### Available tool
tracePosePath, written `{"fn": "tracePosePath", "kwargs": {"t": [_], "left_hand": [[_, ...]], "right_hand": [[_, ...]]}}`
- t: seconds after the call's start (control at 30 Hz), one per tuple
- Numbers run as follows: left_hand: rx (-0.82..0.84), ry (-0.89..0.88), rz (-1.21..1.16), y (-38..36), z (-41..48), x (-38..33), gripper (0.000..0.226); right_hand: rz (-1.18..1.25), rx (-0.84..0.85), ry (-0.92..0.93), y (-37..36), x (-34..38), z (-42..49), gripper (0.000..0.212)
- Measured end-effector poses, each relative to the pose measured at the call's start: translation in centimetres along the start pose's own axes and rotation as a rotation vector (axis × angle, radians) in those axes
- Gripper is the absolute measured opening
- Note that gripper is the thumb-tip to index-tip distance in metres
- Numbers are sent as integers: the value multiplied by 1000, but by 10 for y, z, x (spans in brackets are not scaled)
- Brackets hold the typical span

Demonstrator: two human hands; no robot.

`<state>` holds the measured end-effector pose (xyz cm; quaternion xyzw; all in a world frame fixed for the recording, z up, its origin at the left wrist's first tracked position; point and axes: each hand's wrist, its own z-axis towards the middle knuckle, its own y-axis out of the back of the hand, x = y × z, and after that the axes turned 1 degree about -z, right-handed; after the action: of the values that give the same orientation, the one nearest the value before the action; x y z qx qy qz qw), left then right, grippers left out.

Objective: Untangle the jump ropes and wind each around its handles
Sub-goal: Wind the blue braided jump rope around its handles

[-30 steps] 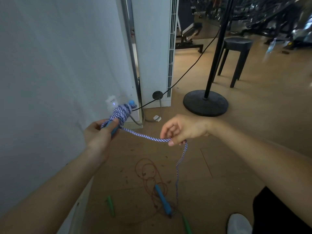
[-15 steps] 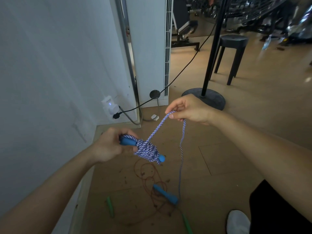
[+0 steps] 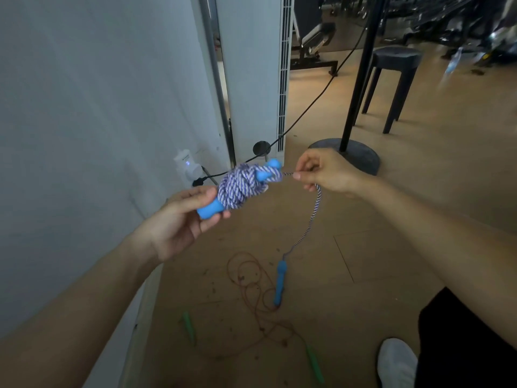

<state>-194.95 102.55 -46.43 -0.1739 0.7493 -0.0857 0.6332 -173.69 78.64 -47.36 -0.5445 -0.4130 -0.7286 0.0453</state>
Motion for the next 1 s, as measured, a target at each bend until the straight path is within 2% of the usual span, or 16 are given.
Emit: {"fn": "tracePosePath", "kwargs": {"t": [0.13, 0.2, 0.37, 0.47, 0.57, 0.63, 0.8, 0.87, 1.0], "left_hand": [[-132, -54, -304, -8, 3, -2, 33], [-229, -82, -341, -10, 6, -2, 18], [-441, -182, -375, -2, 16, 4, 9], [-590, -288, -110, 3, 18, 10, 16], [-708, -393, 443, 9, 17, 17, 21], [-644, -432, 742, 11, 15, 19, 23], [-394, -381, 1089, 16, 10, 15, 26], [-287, -324, 1175, 19, 8, 13, 27], [-11, -263, 1139, 11, 4, 10, 25]], "right_hand": [[-20, 130, 1, -16, 3, -5, 8], [-11, 223, -1, -24, 7, -10, 8], [-32, 520, 49, -48, 20, -31, 20], [-13, 659, 81, -59, 32, -43, 23], [-4, 656, 93, -53, 44, -51, 16], [-24, 595, 107, -46, 49, -53, 12], [31, 457, 110, -29, 51, -52, 10], [45, 453, 111, -27, 52, -52, 11], [84, 410, 135, -28, 54, -53, 10]]}}
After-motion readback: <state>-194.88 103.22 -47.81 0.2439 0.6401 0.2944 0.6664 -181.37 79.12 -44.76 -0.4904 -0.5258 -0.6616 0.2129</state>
